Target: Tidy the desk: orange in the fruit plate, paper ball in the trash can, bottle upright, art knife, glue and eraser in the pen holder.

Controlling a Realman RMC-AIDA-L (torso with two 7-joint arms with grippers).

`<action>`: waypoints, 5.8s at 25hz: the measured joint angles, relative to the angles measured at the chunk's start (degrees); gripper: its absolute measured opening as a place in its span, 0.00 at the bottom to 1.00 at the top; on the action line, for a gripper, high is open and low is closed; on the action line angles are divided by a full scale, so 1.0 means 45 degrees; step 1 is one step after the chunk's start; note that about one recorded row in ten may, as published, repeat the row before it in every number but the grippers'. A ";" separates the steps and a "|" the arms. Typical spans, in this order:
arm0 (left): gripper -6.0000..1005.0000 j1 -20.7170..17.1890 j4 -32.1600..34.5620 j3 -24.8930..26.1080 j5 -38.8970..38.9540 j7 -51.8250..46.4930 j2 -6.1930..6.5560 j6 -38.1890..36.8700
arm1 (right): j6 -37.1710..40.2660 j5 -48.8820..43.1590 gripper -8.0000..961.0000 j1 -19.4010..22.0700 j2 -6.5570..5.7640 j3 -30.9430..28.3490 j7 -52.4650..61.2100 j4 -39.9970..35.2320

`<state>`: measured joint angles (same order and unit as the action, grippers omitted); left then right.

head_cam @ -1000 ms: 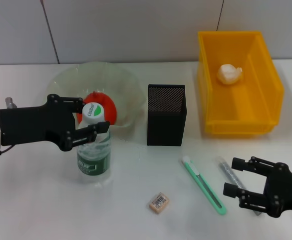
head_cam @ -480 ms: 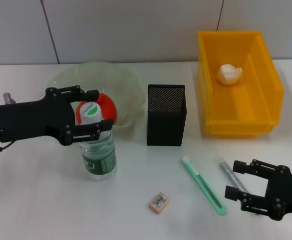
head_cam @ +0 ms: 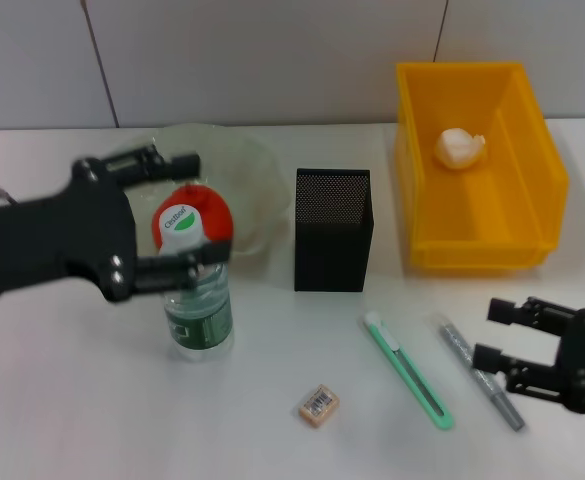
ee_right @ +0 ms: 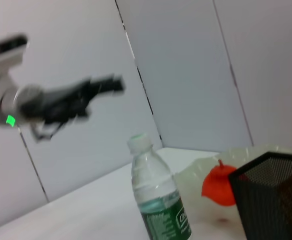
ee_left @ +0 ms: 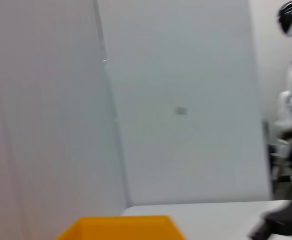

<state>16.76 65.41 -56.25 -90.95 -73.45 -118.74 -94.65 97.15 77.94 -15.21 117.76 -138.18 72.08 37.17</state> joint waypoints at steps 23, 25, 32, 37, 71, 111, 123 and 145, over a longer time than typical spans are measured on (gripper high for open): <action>0.81 -0.0454 -0.7924 -0.1530 0.1580 0.7114 0.0051 0.0012 | 0.1512 -0.7654 0.77 -0.4227 -0.0452 0.4860 1.6839 1.1546; 0.81 -0.0454 -0.7950 -0.1531 0.1580 0.7103 0.0048 0.0026 | 0.1392 -0.8109 0.77 -0.4556 -0.0322 0.5793 1.7710 1.1656; 0.81 -0.0427 -0.8070 -0.1538 0.1520 0.7104 0.0069 0.0311 | 0.0514 -0.9296 0.77 -0.5397 0.0133 0.7679 1.9661 1.0593; 0.81 -0.0445 -0.8069 -0.1626 0.1532 0.7085 0.0063 0.0242 | 0.0005 -1.0115 0.76 -0.6089 0.0249 0.8945 2.0858 0.9859; 0.81 -0.0189 -0.8282 -0.1680 0.1407 0.7094 0.0058 0.0369 | -0.3853 -1.0211 0.76 -0.7558 0.0453 1.0921 2.1635 0.5111; 0.81 -0.0188 -0.8582 -0.1686 0.1404 0.7127 0.0078 0.0404 | -0.4595 -1.0073 0.42 -0.8047 0.0452 1.1352 2.1633 0.3650; 0.81 -0.0170 -0.8598 -0.1652 0.1404 0.7127 0.0078 0.0443 | -0.4696 -1.0069 0.40 -0.8176 0.0452 1.1574 2.1616 0.3355; 0.81 -0.0169 -0.8617 -0.1680 0.1404 0.7020 0.0078 0.0447 | -0.4986 -0.9726 0.19 -0.8380 0.0437 1.1895 2.1418 0.2958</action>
<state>16.00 26.63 -63.81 -84.64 -41.86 -118.38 -92.64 74.71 34.17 -52.92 119.73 -84.66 168.46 50.48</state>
